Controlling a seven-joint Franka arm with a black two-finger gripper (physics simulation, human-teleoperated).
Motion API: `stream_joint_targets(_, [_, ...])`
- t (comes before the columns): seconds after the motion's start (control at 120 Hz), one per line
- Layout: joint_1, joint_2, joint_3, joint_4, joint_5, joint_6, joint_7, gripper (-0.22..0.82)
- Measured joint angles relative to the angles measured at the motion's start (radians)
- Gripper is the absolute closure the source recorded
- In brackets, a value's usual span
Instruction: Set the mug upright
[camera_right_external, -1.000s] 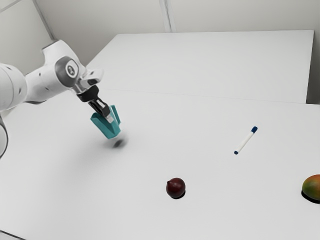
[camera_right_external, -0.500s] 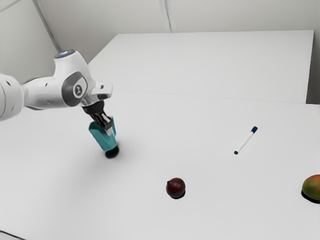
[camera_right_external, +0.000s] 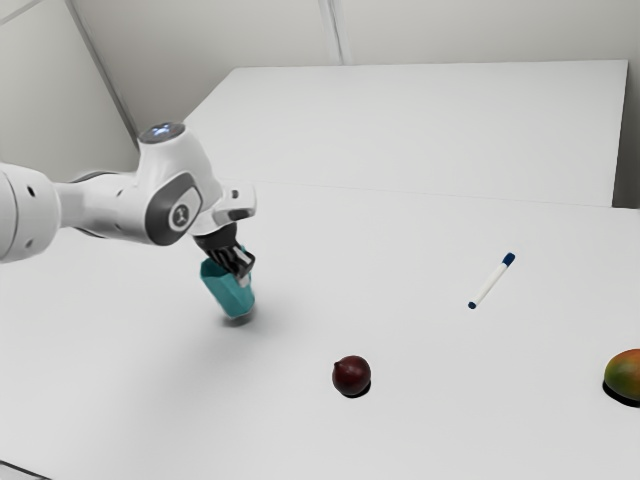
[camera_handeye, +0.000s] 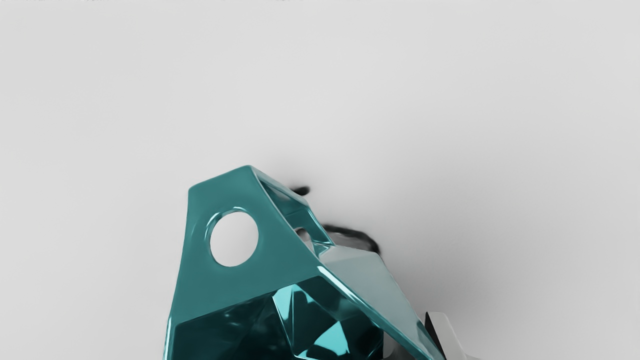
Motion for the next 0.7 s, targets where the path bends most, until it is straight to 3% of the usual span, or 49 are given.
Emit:
stream_joint_targets(0.242, [0.039,0.048,-0.007,0.008,0.000,0.017,-0.070,0.78])
stream_joint_targets(0.467, [0.055,0.060,-0.009,0.045,0.019,-0.011,-0.092,0.31])
stream_joint_targets(0.7, [0.055,0.048,0.001,0.061,0.030,-0.042,-0.101,0.10])
